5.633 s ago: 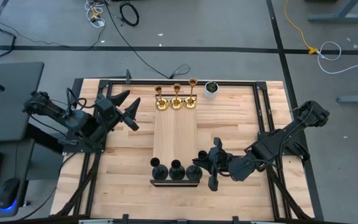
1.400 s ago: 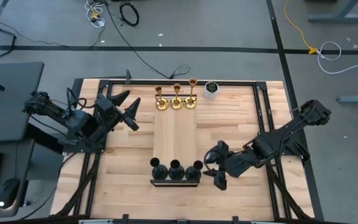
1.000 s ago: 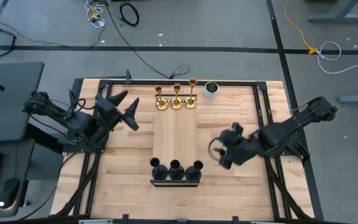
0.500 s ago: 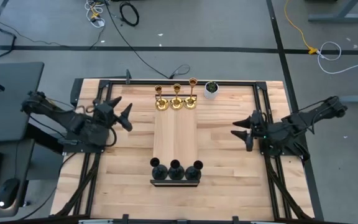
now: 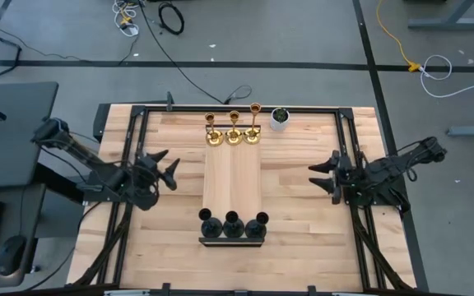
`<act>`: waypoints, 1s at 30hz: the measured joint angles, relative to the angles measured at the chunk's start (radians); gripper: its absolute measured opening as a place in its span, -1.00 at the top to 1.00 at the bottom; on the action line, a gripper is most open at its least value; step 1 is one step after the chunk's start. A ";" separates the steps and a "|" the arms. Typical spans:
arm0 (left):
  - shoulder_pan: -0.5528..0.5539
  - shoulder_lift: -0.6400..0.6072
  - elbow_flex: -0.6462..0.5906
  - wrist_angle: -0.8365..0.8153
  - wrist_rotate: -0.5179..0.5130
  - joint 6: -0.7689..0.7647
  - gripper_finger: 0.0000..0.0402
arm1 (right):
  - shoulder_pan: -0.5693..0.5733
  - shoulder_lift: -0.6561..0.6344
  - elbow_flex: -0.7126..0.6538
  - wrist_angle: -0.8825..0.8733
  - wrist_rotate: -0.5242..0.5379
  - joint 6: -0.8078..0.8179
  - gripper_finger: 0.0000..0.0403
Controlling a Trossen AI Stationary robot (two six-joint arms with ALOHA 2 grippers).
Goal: Pick & Place candle stick holders
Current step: Return to Home Position
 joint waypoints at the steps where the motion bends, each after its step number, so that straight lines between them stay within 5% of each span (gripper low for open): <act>1: -0.013 0.000 -0.022 0.015 0.012 0.000 -0.26 | 0.000 0.000 -0.008 0.013 -0.017 -0.043 -0.08; 6: -0.069 0.000 -0.154 0.156 -0.027 0.003 -0.26 | 0.000 0.004 -0.086 0.056 0.066 -0.154 -0.08; 12: -0.092 -0.001 -0.314 0.316 -0.065 -0.022 -0.26 | 0.000 0.012 -0.204 0.288 0.032 -0.275 -0.08; 20: -0.091 0.000 -0.338 0.357 0.161 -0.171 -0.26 | -0.001 0.014 -0.204 0.288 0.349 -0.196 -0.08; 30: -0.091 0.000 -0.338 0.421 0.432 -0.172 -0.26 | -0.001 0.013 -0.204 0.287 0.258 -0.202 -0.08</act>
